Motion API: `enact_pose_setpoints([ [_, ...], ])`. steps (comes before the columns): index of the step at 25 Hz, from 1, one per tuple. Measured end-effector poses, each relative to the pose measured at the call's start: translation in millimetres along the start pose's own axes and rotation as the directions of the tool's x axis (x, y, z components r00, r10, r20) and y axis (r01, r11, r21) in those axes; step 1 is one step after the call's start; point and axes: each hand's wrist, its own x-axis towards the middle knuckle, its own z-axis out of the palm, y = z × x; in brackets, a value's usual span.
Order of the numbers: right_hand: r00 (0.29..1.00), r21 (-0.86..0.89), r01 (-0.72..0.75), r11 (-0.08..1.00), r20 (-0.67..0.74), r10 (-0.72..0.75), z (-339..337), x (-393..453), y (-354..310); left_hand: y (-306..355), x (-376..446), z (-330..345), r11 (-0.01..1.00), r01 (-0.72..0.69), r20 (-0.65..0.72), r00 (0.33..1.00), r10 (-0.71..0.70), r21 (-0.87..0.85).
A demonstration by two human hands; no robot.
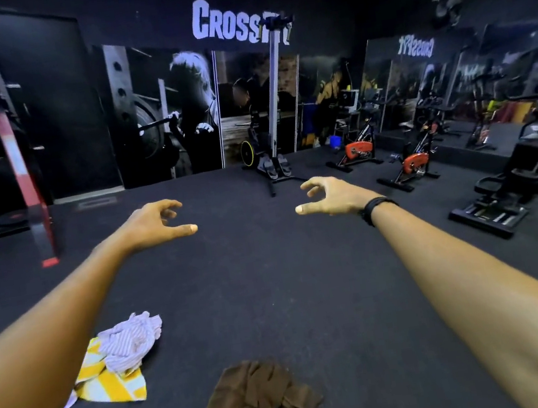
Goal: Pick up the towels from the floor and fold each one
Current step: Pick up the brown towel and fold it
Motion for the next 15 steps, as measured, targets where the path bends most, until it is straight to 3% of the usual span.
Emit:
enact_pose_setpoints([
  [10,0.996,0.050,-0.080,0.996,0.032,0.079,41,180,59,-41,189,55,1.000,0.024,0.100,0.995,-0.023,-0.005],
  [15,0.972,0.062,-0.109,0.992,0.216,0.093,123,272,139,-92,253,145,0.985,0.172,0.189,0.967,-0.171,0.011],
])
